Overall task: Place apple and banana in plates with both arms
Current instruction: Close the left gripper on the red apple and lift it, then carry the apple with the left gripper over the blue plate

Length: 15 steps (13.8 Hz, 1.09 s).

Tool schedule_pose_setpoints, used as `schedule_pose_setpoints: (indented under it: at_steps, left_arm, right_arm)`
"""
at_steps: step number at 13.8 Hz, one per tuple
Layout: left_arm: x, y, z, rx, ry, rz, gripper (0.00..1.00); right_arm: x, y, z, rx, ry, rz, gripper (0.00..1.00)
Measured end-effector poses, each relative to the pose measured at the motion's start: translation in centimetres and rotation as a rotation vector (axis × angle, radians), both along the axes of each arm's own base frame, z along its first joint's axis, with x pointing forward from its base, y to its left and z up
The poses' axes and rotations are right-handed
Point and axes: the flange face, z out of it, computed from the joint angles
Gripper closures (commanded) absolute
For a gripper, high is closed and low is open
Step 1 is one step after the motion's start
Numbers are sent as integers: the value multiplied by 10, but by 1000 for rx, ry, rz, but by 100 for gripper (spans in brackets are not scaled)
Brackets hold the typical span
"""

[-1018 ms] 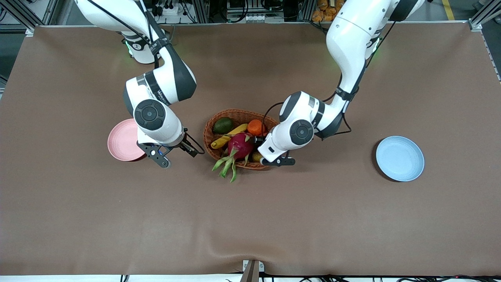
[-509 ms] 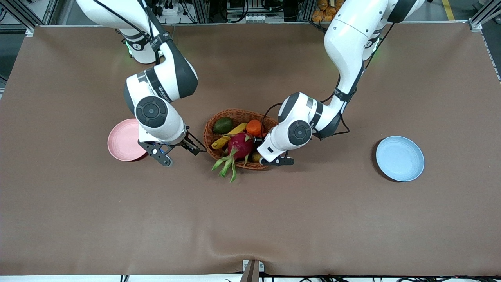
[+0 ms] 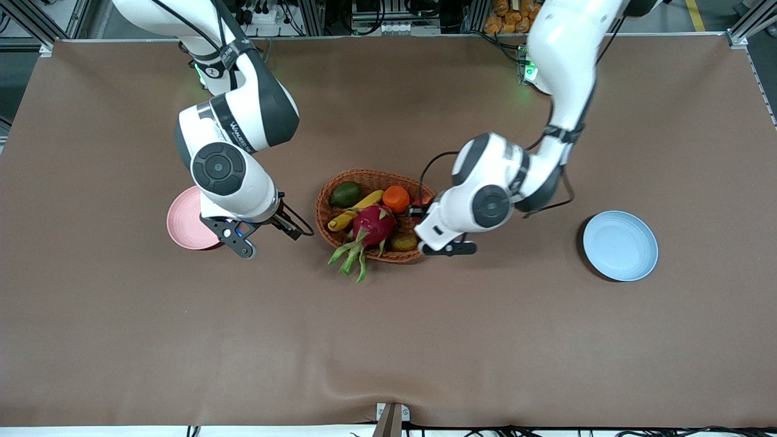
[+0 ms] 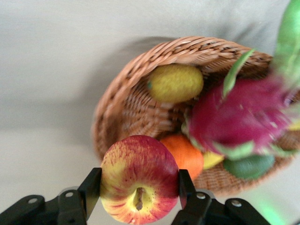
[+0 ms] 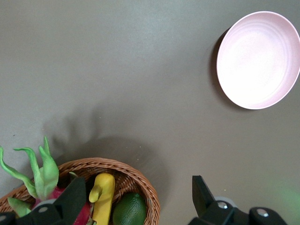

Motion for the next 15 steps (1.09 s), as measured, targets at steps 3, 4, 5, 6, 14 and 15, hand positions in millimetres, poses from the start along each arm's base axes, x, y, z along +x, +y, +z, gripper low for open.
schedule_pose_setpoints:
  at_steps: [3,4,5,6,14,15]
  left_arm:
    - [8,36,55,35,-21,38,86]
    - [11,46,67,55,-34,53,85]
    - [14,59,78,69,-37,69,81]
    - [19,79,87,80,-26,88,81]
    - [45,219,122,176,-87,65,79]
    - [44,242,121,163,-91,37,79]
  right_arm:
    - [0,1,0,0,0,1,0]
    - [0,1,0,0,0,1,0]
    - [0,1,0,1,0,2,0]
    - [0,1,0,1,0,2,0]
    - [1,1,5,5,-9,2,0]
    - [1,2,5,5,-9,1,0]
